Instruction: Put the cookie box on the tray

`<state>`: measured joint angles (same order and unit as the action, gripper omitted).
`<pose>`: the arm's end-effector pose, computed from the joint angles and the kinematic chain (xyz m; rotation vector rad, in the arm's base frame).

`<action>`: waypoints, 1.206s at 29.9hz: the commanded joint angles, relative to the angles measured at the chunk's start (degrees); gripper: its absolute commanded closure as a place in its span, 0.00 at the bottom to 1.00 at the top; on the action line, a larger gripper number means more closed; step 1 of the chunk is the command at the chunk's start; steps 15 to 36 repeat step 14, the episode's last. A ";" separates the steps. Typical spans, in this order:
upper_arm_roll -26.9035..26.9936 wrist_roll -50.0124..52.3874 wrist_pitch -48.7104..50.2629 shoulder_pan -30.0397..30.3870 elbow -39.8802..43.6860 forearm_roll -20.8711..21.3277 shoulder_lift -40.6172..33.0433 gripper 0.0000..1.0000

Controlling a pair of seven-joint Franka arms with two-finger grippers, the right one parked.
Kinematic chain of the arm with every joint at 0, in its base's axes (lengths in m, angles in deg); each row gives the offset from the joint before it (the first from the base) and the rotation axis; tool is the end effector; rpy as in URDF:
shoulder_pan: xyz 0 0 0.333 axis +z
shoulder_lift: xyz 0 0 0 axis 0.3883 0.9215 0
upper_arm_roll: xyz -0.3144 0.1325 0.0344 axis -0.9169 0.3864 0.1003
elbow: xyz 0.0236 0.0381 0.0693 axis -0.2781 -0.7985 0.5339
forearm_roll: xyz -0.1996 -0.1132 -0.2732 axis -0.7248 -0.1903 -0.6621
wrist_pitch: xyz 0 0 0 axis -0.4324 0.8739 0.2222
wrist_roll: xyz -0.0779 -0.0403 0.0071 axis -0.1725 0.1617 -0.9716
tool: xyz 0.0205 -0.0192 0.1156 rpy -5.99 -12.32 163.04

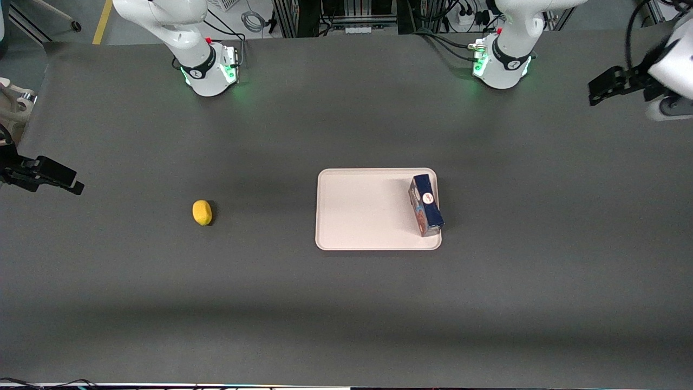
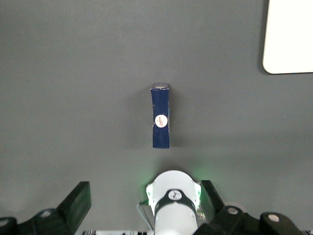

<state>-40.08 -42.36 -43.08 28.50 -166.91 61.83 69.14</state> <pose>0.4127 -0.0240 0.6160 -3.1098 -0.0142 0.2170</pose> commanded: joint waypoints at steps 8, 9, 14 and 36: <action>0.59 -0.79 -3.30 -0.20 -7.19 -1.09 -5.90 0.00; 0.68 -0.79 -3.48 -0.20 -7.19 -1.09 -5.90 0.00; 0.94 -0.79 -4.09 -0.29 -6.67 -1.09 -5.99 0.00; 0.94 -0.79 -4.09 -0.29 -6.67 -1.09 -5.99 0.00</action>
